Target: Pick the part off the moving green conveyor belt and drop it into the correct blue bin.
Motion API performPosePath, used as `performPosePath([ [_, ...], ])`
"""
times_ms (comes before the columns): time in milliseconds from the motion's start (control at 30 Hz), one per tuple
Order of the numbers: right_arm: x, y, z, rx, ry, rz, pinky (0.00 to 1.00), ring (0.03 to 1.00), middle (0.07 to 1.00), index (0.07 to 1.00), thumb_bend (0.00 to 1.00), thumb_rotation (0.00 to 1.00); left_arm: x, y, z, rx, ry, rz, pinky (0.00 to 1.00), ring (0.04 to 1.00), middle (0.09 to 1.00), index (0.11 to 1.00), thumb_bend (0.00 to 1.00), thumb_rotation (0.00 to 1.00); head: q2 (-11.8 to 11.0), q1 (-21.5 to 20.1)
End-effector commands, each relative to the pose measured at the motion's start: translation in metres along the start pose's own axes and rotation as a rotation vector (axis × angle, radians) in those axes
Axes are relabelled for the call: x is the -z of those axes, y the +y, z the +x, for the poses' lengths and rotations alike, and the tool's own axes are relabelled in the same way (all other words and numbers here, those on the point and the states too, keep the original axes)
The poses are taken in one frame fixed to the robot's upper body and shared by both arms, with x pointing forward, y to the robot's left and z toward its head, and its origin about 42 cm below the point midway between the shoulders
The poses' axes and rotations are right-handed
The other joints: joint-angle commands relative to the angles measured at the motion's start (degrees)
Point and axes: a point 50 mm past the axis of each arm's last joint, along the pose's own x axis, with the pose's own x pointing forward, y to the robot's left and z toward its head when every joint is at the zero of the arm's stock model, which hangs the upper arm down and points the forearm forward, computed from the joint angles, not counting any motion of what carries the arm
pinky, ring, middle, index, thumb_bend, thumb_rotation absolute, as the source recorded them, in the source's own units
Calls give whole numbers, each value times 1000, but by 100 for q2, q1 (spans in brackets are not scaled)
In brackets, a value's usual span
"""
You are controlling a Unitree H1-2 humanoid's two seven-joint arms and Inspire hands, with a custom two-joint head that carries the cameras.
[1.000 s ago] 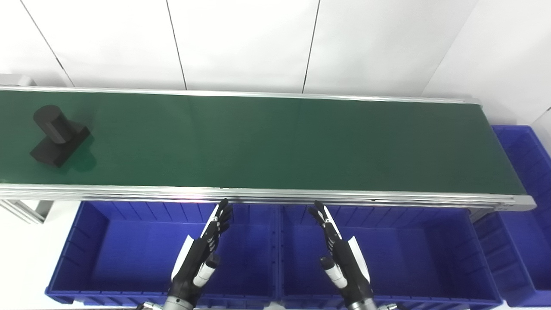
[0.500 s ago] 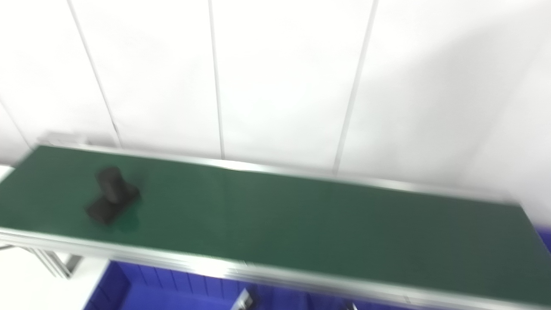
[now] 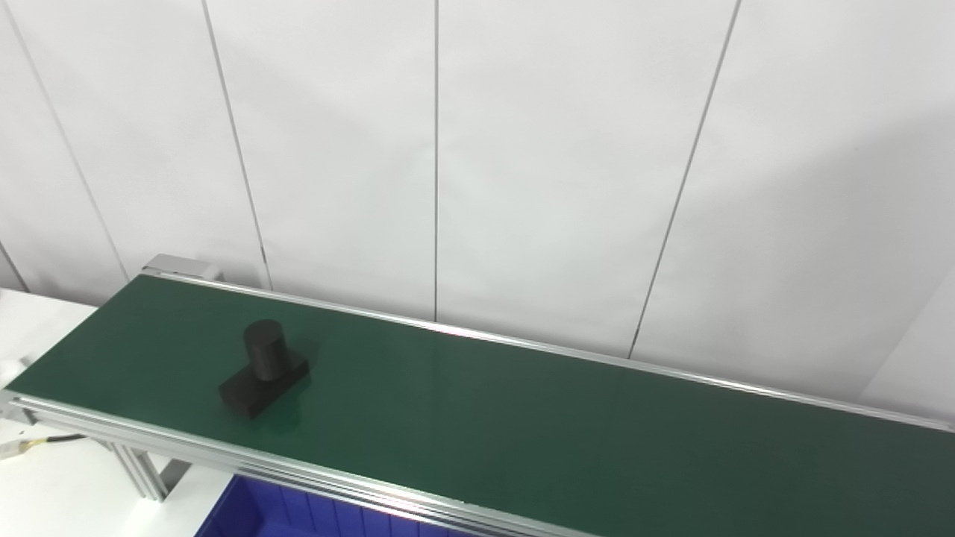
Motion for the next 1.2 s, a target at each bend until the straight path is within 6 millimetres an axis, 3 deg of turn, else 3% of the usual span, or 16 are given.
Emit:
performPosePath([
  [0,-8,-6,4,-4,-67,14,1000,1000,985,1000,870,1000,-11,-5,11,-8,-73,17,836,905,905,924,1000,953,22,61],
  [333,-10,-18,1,-10,-74,20,1000,997,1000,1000,893,1000,-17,-14,16,-1,-102,38,838,895,900,924,987,944,320,350],
  [833,-14,-19,-3,-6,-90,12,1000,969,979,1000,872,1000,-20,-14,14,-12,-115,31,857,908,910,933,985,867,385,62],
  [1167,-53,-18,-11,-29,-227,83,953,942,950,999,926,1000,-23,-15,13,-14,-124,29,860,915,908,931,998,862,416,-42],
])
